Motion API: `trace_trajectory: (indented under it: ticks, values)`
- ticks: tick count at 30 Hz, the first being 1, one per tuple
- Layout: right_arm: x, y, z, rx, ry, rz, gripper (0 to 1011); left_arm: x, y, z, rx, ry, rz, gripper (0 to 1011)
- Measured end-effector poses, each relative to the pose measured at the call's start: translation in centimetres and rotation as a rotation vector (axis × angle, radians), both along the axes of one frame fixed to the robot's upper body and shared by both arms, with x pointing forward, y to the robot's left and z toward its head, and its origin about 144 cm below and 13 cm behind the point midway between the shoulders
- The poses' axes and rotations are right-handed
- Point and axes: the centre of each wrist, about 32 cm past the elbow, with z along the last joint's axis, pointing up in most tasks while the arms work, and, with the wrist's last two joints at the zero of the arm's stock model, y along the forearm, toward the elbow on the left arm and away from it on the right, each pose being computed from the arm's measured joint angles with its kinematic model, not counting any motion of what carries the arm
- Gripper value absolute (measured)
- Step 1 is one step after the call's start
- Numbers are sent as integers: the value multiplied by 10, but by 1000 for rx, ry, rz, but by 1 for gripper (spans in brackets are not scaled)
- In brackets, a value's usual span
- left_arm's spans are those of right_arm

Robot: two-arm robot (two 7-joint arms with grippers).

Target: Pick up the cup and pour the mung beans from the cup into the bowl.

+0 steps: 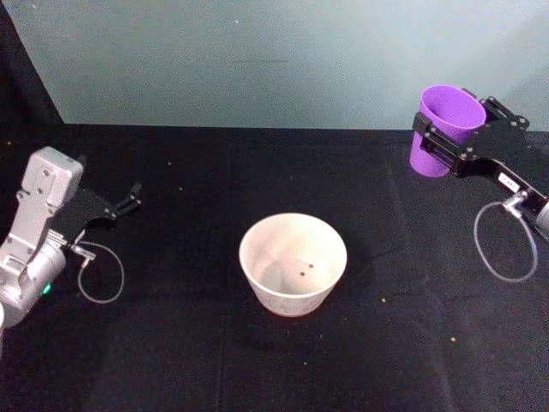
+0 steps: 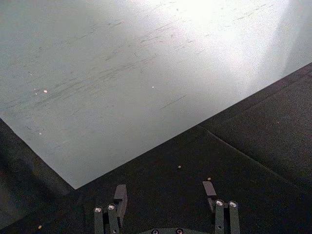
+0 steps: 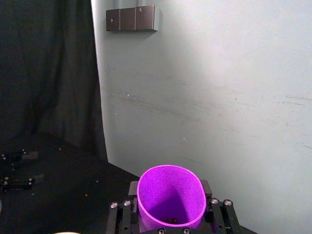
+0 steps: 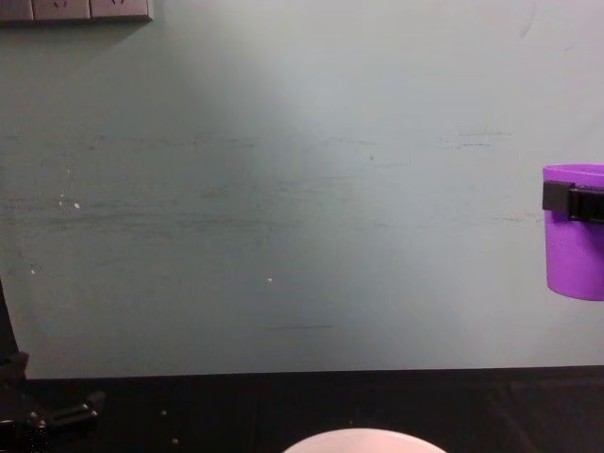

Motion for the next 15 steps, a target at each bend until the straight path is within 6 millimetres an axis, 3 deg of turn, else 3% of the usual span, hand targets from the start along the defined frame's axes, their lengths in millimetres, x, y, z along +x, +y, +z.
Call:
trace_trajectory:
  ticks: [15]
  values:
    - [0,0,0,0,0,0,737,0,0,0,0,0,0,1011]
